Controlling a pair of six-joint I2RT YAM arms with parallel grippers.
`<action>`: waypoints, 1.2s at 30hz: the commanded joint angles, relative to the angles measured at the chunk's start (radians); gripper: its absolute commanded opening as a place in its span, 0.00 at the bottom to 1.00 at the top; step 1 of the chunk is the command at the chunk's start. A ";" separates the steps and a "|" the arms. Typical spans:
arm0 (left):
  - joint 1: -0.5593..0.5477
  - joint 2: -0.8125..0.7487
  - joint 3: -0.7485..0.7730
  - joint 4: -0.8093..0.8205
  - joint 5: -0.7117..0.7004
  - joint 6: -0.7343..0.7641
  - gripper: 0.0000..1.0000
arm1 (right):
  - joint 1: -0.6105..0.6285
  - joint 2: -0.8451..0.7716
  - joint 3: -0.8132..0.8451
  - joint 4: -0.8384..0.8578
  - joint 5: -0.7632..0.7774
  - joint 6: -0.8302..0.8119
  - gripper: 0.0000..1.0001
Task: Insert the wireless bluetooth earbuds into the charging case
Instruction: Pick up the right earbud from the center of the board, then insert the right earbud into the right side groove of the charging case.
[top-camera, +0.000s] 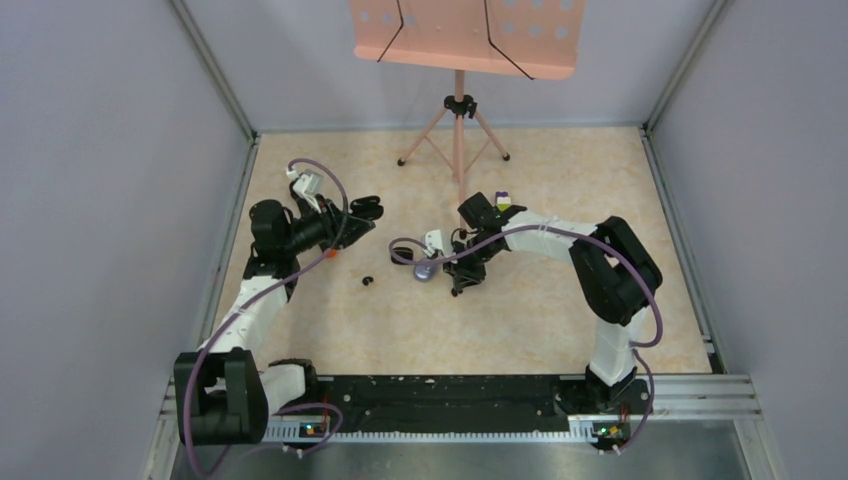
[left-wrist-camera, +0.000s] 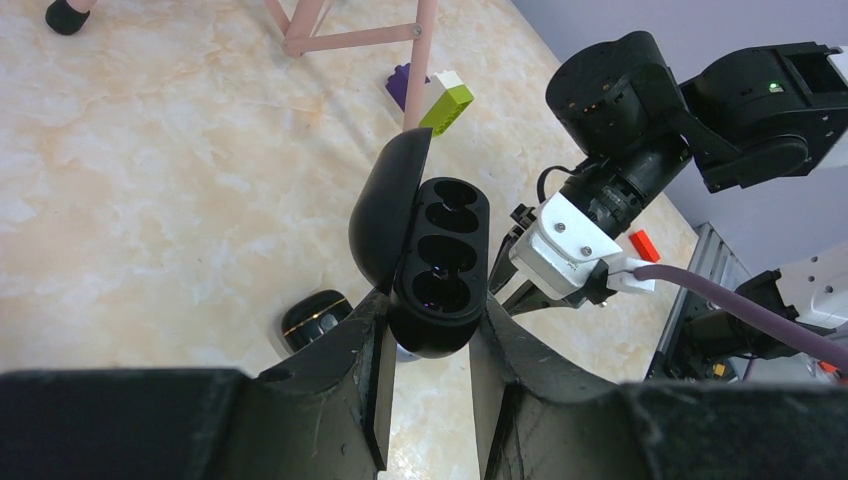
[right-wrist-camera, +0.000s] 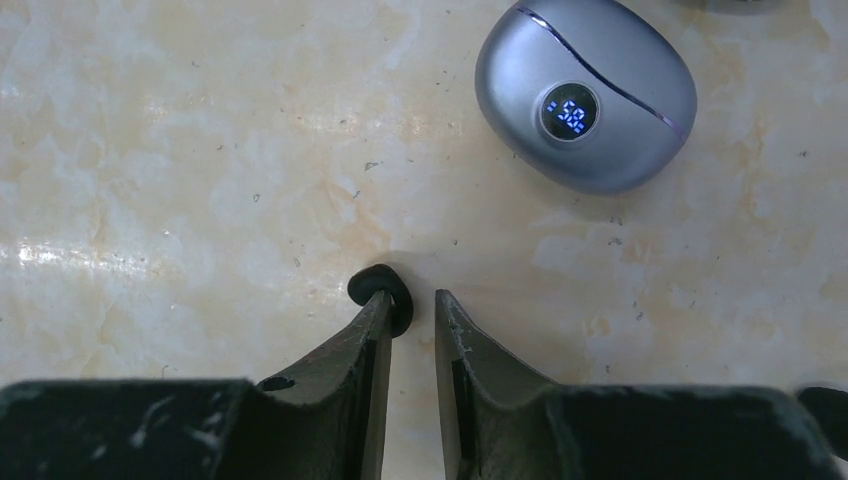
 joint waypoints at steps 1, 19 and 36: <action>0.007 0.007 0.007 0.050 0.025 -0.010 0.00 | 0.025 -0.033 -0.034 -0.051 -0.033 -0.032 0.23; 0.004 0.021 0.007 0.079 0.092 0.001 0.00 | 0.018 -0.165 0.010 -0.118 -0.022 0.017 0.00; -0.220 -0.011 0.124 -0.060 0.298 0.434 0.00 | 0.019 -0.283 0.632 -0.355 -0.113 0.393 0.00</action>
